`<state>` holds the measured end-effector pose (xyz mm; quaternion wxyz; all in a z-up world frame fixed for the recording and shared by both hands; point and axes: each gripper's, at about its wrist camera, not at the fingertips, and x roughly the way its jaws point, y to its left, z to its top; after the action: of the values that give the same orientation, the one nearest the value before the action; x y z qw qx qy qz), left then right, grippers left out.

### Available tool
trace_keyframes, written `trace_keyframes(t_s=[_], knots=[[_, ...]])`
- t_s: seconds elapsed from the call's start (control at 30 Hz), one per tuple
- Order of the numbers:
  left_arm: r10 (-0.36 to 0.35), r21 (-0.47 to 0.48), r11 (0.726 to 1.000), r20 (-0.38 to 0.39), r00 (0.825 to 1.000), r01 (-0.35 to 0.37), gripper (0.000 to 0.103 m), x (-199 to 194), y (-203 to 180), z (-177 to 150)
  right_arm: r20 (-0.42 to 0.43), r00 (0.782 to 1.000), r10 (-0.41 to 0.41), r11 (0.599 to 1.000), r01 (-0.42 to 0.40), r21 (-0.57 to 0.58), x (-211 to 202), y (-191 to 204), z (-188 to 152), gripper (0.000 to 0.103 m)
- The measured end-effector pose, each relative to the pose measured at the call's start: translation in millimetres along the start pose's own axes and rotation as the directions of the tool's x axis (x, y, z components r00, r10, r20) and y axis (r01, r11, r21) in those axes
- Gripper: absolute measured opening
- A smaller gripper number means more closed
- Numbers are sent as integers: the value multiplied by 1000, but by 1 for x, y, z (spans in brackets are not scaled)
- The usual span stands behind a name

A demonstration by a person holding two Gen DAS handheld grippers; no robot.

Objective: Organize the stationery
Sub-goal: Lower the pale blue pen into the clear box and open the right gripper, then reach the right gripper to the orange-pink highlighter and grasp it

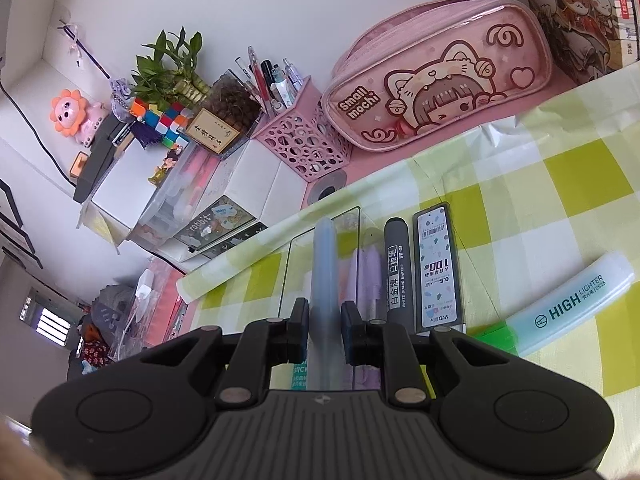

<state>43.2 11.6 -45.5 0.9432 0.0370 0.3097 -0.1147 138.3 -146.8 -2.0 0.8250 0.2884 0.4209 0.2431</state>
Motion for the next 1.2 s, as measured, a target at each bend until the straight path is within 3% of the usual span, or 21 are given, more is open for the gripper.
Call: trace_keyframes(t_s=[0.17,0.5,0.7,1.0,1.2], knots=[[1,0,1000,0,1000,-1,84,0,0,0,-9,1000,-24,999,24,-32,2,5,-4,21],[0,0,1000,0,1000,0,84,0,0,0,-39,999,29,996,-32,-84,-7,15,-9,24],[0,0,1000,0,1000,0,84,0,0,0,22,1000,-1,997,2,-73,-34,2,-7,37],[0,-1,1000,-1,1000,0,84,0,0,1,103,989,-110,992,116,-54,-83,-37,-12,51],[0,0,1000,-1,1000,0,85,0,0,0,169,944,-282,953,296,-63,-120,-67,-21,56]])
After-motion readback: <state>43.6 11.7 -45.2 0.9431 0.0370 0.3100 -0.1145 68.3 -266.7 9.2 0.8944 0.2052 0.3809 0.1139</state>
